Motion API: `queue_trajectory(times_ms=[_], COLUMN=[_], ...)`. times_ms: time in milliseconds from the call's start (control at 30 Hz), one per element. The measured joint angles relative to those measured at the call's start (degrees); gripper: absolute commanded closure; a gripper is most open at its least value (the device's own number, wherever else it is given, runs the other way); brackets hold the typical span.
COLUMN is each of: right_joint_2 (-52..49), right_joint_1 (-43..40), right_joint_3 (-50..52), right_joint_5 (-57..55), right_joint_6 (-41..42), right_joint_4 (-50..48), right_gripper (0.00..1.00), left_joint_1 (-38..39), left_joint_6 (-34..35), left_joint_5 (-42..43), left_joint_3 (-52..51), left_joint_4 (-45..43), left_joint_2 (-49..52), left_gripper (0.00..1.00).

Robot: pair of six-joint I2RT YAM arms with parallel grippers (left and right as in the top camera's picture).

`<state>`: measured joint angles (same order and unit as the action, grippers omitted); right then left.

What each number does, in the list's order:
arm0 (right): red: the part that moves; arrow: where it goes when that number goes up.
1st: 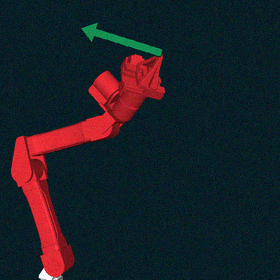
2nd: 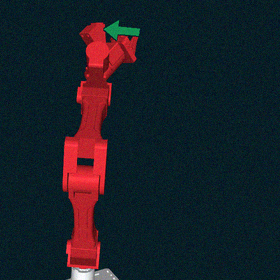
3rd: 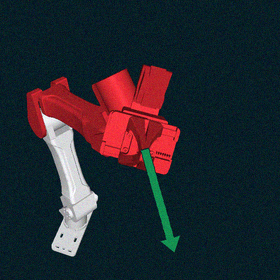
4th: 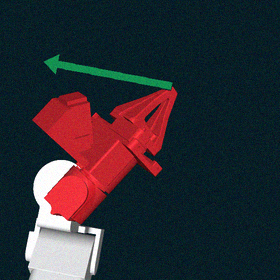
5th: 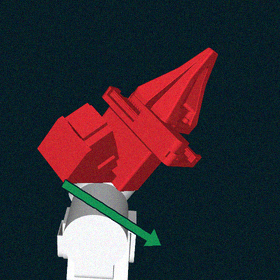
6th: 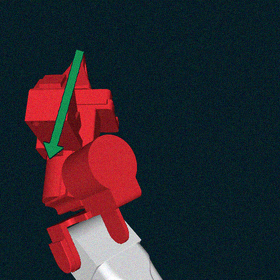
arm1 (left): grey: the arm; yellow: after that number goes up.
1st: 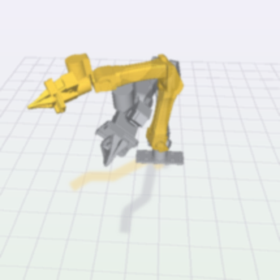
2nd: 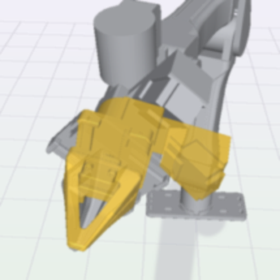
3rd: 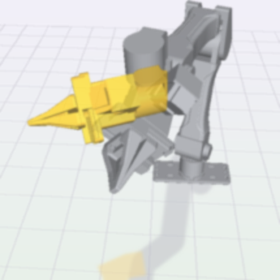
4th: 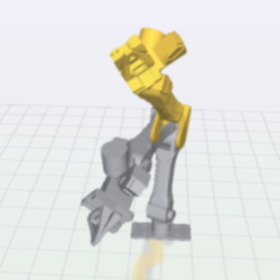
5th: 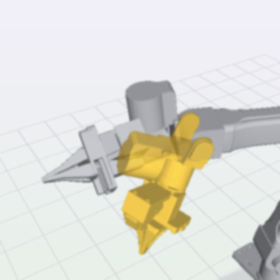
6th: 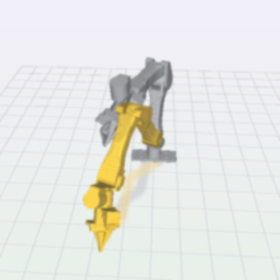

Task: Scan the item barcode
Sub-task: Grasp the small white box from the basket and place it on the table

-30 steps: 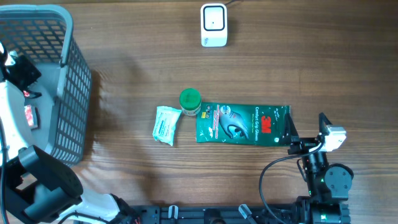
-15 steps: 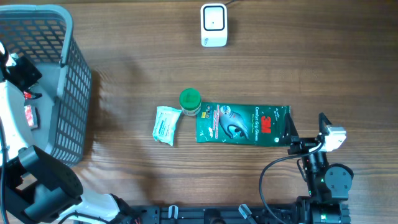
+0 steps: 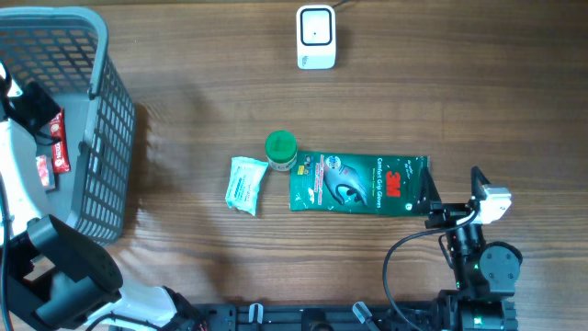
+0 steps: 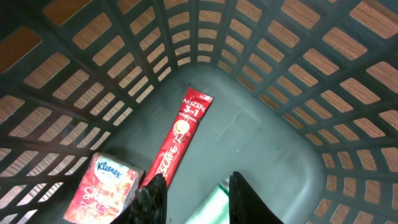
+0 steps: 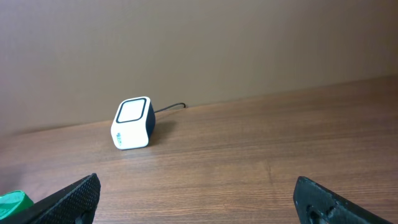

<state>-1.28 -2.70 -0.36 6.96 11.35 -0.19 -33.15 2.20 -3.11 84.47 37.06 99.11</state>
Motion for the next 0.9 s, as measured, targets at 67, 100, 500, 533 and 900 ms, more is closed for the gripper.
queue_trajectory(times_ms=[67, 100, 500, 533, 900], right_joint_2=[0.0, 0.0, 0.0, 0.0, 0.0], right_joint_1=[0.0, 0.0, 0.0, 0.0, 0.0], right_joint_3=[0.0, 0.0, 0.0, 0.0, 0.0], right_joint_5=[0.02, 0.02, 0.02, 0.0, 0.02], right_joint_6=[0.0, 0.0, 0.0, 0.0, 0.0], right_joint_4=[0.0, 0.0, 0.0, 0.0, 0.0], right_gripper=[0.0, 0.0, 0.0, 0.0, 0.0], left_joint_1=[0.0, 0.0, 0.0, 0.0, 0.92], left_joint_6=[0.02, 0.02, -4.39, -5.25, -13.2], left_joint_5=[0.0, 0.0, 7.58, 9.57, 13.4], left_joint_3=[0.0, 0.0, -6.95, -7.08, -6.93], left_joint_4=[0.07, 0.07, 0.5, 0.74, 6.16], left_joint_2=[0.04, 0.11, 7.15, 8.83, 12.98], left_gripper=[0.67, 0.48, 0.0, 0.0, 0.63])
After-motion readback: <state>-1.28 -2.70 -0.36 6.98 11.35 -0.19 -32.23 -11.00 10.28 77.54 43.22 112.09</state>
